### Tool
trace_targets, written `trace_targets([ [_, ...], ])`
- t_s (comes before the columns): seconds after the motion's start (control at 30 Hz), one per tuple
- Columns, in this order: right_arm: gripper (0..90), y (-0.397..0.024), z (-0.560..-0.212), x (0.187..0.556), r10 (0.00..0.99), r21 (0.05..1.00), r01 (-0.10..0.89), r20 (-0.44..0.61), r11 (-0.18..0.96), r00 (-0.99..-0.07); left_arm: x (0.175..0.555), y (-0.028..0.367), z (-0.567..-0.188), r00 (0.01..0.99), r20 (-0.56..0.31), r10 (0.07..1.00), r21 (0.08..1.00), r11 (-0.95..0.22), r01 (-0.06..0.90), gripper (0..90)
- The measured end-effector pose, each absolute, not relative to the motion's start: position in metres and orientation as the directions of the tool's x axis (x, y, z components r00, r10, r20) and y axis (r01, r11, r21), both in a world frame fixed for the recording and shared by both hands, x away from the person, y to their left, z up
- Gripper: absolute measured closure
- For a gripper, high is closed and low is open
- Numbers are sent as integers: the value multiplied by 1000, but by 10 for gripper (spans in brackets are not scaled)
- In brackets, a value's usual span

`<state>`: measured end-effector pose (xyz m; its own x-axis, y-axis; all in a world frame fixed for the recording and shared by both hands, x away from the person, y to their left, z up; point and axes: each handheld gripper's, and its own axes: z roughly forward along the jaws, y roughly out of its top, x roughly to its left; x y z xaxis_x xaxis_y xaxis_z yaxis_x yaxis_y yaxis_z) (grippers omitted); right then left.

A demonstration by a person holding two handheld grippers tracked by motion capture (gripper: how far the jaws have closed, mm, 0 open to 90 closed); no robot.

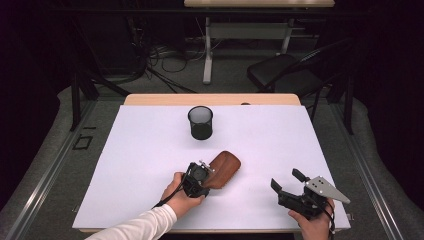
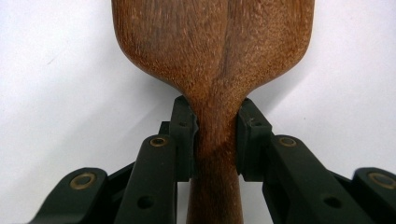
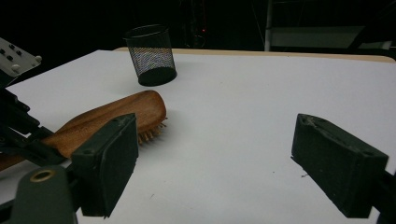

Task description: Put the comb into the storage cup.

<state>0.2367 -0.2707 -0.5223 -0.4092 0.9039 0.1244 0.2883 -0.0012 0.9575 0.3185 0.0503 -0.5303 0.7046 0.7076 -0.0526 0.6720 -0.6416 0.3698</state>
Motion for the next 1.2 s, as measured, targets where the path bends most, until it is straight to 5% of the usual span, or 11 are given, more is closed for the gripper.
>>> trace_targets([
  [1.2,144,-271,-522,237,903,957,291,129,-5,-410,323,66,-513,687,-169,706,480,-550,683,722],
])
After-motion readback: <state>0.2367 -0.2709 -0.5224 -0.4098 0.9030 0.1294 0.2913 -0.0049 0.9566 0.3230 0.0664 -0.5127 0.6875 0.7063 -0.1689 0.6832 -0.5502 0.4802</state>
